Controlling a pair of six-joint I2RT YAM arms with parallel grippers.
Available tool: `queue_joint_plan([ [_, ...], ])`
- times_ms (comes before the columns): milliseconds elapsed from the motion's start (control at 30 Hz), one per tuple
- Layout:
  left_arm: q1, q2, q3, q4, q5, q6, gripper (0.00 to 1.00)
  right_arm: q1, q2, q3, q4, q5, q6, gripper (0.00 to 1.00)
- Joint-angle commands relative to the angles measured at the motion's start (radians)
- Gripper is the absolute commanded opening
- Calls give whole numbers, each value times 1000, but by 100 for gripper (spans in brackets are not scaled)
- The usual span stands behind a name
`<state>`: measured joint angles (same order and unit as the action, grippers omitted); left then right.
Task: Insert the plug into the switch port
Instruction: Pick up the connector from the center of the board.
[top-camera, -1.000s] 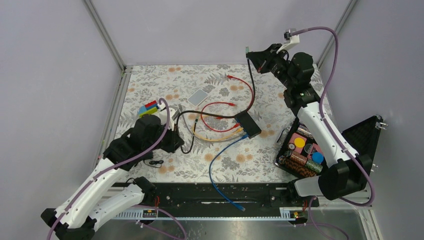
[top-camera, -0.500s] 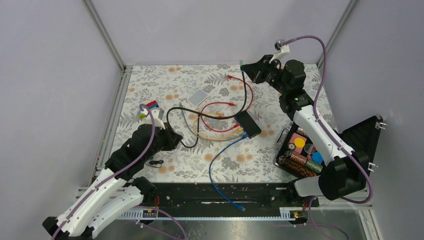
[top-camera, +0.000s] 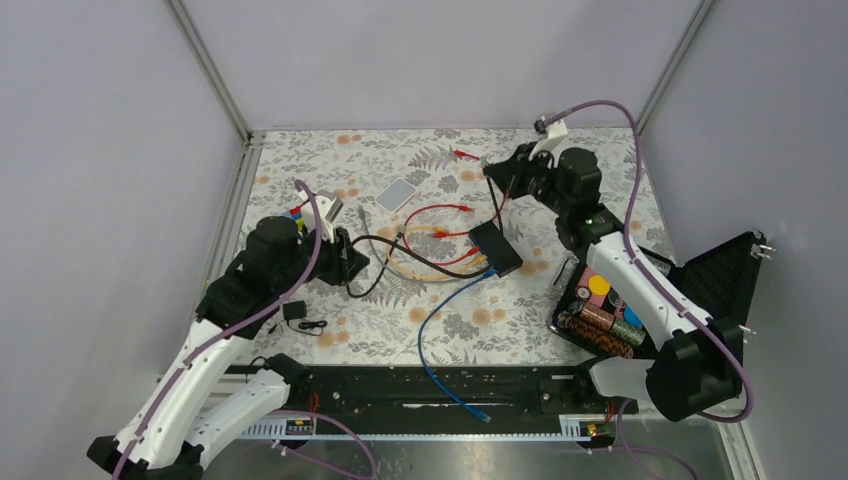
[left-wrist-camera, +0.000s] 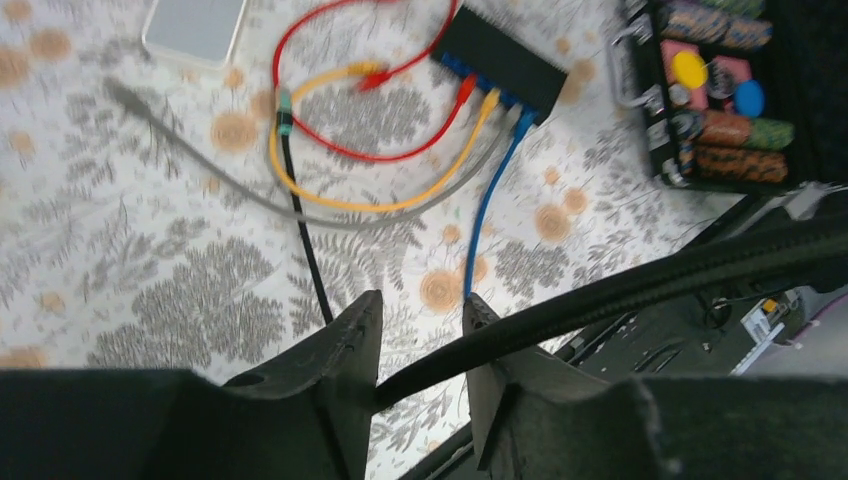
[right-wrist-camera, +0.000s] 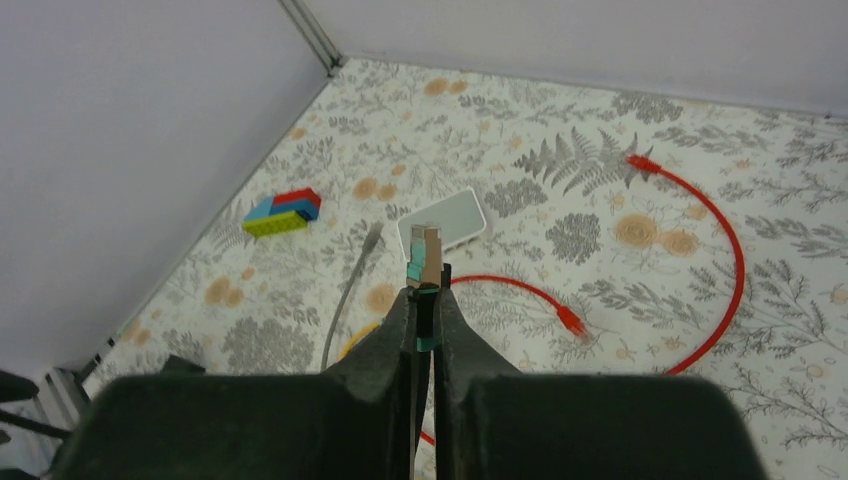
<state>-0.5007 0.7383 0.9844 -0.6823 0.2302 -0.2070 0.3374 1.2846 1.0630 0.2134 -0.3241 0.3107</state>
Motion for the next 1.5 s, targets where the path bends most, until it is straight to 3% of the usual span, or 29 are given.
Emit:
queue_joint_plan([
  [0,10,4,-88,55,-95,-113,40,63,-54,-120,74,24,-207,6],
  [67,18,16,-80,26,-143,-148,63,73,-57,-147,76,53,-281,6],
  [100,24,29,-67,7,-159,-149,68,74,-51,-141,58,78,-302,6],
  [267,62,122,27,66,-145,-143,70,82,-43,-165,203,89,-478,6],
  [400,91,292,232,-35,-179,-131,76,85,0,-69,150,366,-622,5],
  [467,92,345,283,-87,-63,-41,80,67,13,-42,180,451,-699,5],
  [533,92,344,250,-107,127,35,80,28,26,-13,206,429,-697,5],
  [600,91,311,178,-85,227,36,82,7,48,25,207,399,-706,6],
  [733,104,295,138,-64,197,-21,81,6,56,-9,324,277,-758,6],
  [867,176,393,283,-35,205,-139,76,6,53,-107,467,175,-779,6],
  [1000,177,506,310,376,403,-340,68,23,35,-218,629,11,-764,6],
  [1067,163,596,371,474,438,-393,67,48,34,-242,656,-35,-765,6],
  [1267,84,858,603,522,461,-372,68,188,55,-263,640,-9,-873,6],
  [1467,70,911,593,587,400,-369,69,267,76,-270,670,36,-878,5],
])
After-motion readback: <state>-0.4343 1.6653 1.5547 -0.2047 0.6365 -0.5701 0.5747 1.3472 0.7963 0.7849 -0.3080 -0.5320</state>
